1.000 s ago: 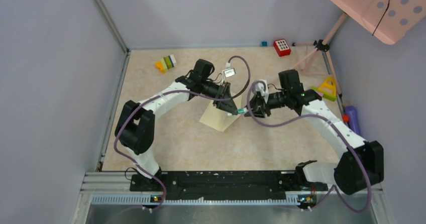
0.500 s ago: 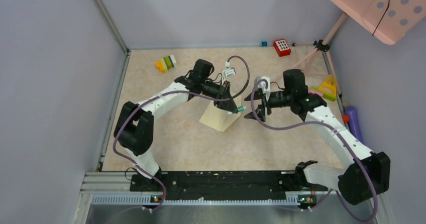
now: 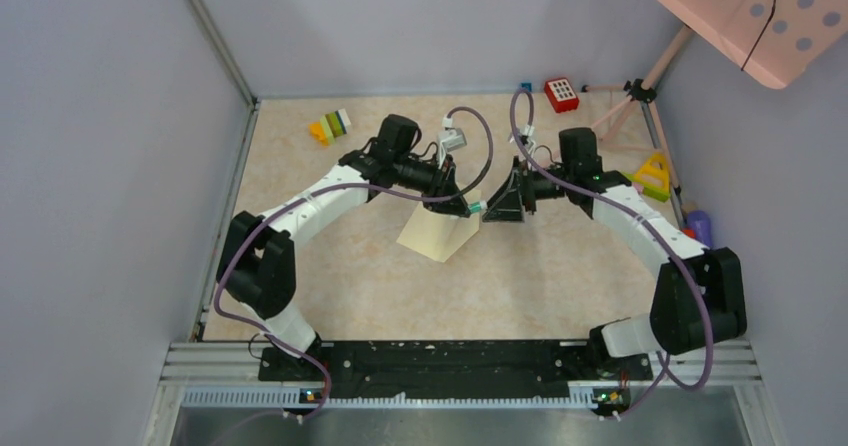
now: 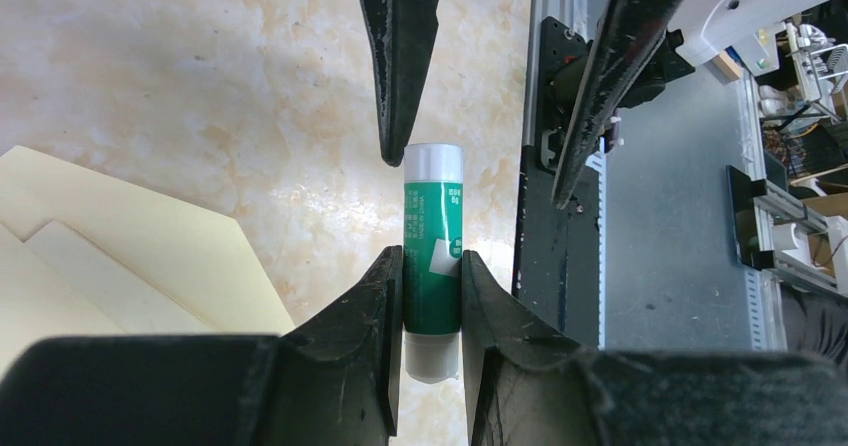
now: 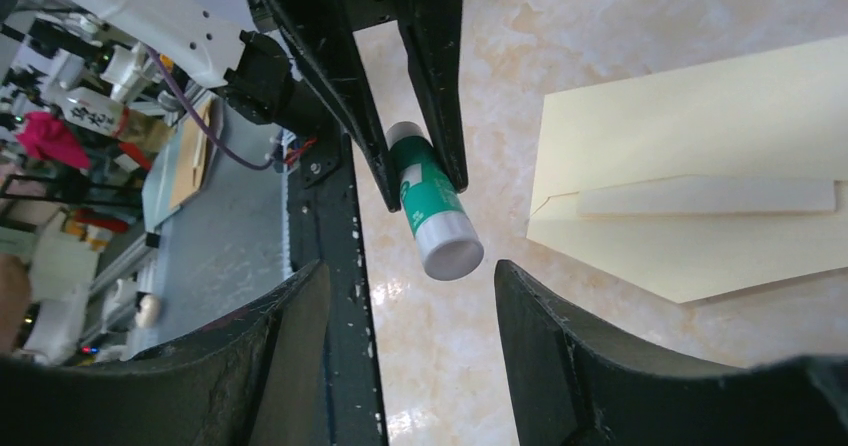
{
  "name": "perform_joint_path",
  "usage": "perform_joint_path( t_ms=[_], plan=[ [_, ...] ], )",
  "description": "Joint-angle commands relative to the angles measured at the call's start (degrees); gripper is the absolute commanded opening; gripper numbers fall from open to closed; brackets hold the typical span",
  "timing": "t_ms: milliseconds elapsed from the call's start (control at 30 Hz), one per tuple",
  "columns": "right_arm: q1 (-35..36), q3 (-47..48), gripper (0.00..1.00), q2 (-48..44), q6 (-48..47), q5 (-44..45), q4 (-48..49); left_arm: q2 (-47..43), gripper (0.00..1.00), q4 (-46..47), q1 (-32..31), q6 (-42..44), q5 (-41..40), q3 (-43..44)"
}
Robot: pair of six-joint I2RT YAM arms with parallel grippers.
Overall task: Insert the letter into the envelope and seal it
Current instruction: Screw the solid glue.
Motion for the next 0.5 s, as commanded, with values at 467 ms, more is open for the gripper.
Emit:
perform_joint_path(
  t_ms=[467],
  plan=[
    [-0.4, 8.0, 0.20, 6.9, 8.5, -5.4, -0.6, -2.5, 0.14, -1.2, -1.0, 3.5, -1.7, -0.2]
  ],
)
